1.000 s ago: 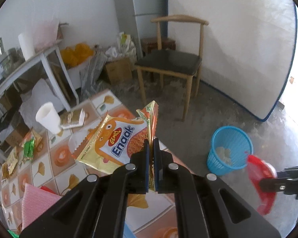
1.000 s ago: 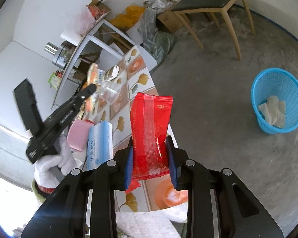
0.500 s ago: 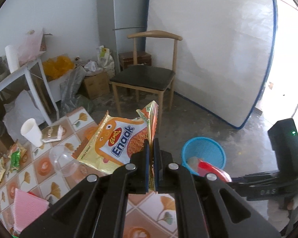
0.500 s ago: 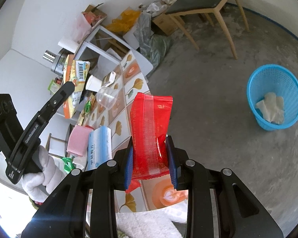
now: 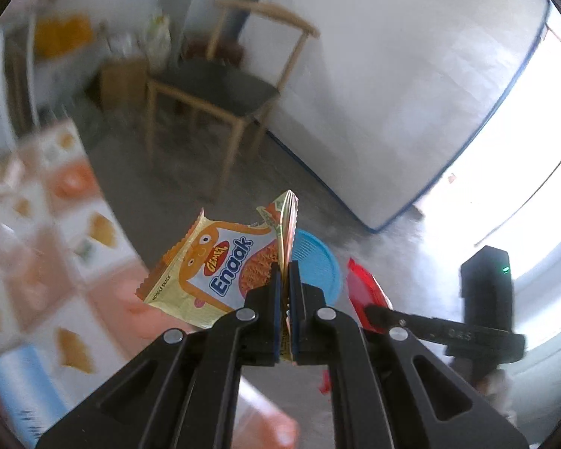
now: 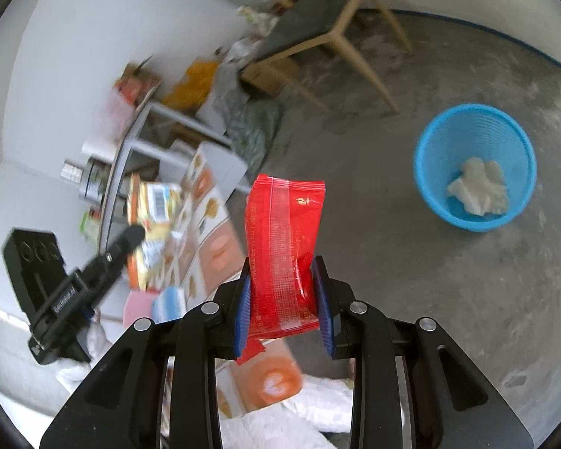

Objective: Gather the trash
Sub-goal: 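Carry both wrappers to the blue wastebasket and open both grippers over it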

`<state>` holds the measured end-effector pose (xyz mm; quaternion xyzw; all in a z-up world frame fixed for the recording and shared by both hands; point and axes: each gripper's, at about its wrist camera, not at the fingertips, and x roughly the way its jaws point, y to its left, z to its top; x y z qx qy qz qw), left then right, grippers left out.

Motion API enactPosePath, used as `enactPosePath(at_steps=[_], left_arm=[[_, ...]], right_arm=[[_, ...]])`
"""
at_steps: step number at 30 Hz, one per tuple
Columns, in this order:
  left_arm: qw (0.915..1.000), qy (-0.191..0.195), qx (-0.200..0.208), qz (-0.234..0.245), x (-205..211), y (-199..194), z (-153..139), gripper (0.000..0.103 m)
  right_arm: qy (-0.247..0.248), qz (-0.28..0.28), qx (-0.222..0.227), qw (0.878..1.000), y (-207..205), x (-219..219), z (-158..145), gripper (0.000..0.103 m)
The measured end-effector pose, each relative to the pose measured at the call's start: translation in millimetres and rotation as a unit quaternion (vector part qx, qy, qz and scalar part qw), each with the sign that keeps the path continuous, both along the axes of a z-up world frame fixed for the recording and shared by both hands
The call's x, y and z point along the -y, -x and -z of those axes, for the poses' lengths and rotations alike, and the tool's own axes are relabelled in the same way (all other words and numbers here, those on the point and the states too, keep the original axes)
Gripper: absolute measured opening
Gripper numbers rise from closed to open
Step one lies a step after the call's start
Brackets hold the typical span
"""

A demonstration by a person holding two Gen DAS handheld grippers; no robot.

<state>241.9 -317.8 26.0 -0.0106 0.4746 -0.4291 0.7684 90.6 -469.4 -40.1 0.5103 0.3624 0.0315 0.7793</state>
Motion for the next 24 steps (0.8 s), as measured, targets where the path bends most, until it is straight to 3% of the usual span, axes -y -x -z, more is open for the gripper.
enactPosePath(at_steps=[7,16,18,20,22,24], left_arm=[[0.9927,-0.013,-0.114,0.036,65,-17,52,0.004],[0.9816,-0.034,-0.174,0.071,156,-29,103,0.005],[0.9775,-0.025,-0.197,0.07,176,-34,115,0.007],[0.9744,-0.015,-0.213,0.07,190,-38,124,0.014],[0.973,-0.011,-0.221,0.066,199,-41,133,0.034],[0.9717,-0.006,-0.229,0.057,205,-42,140,0.04]], right_arm=[[-0.044,0.064,-0.028,0.997,-5,45,43,0.028],[-0.059,0.116,-0.085,0.988,-23,95,99,0.028],[-0.059,0.131,-0.097,0.985,-28,111,112,0.033],[-0.053,0.147,-0.104,0.982,-30,125,124,0.04],[-0.048,0.161,-0.111,0.98,-31,137,139,0.047],[-0.055,0.177,-0.118,0.976,-29,142,151,0.049]])
